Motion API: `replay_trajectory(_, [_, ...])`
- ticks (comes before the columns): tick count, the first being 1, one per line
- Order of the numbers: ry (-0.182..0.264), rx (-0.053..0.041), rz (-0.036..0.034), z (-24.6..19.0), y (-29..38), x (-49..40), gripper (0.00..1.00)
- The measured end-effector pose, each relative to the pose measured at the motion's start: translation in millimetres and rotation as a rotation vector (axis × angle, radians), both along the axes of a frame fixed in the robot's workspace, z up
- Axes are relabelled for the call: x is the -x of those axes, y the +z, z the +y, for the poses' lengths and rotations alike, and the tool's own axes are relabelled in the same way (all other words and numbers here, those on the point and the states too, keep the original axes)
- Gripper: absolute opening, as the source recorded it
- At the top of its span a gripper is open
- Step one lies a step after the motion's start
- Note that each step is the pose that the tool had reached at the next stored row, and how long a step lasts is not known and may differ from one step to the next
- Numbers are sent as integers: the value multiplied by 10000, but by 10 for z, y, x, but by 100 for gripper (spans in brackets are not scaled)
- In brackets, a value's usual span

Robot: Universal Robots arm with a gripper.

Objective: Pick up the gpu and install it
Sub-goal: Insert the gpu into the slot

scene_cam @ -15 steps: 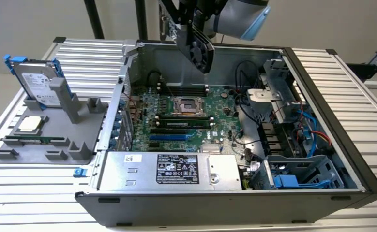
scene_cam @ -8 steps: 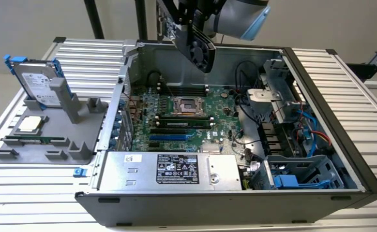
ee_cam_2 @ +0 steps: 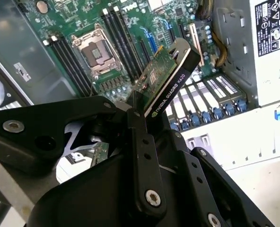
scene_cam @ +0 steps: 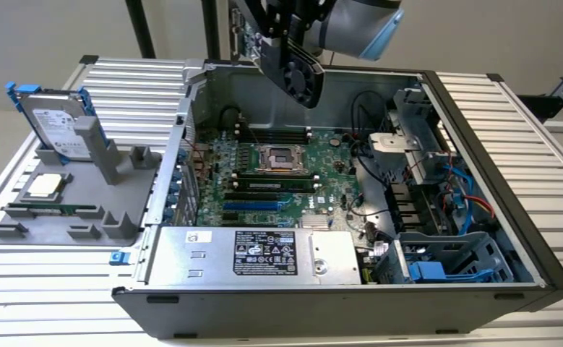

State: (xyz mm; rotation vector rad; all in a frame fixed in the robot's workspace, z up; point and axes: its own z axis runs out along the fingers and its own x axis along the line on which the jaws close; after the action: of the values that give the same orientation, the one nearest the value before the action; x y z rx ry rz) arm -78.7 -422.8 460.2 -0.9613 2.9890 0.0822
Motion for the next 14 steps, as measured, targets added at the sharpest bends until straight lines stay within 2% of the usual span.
replay_trajectory(14, [1176, 0, 0, 0, 0, 0, 0])
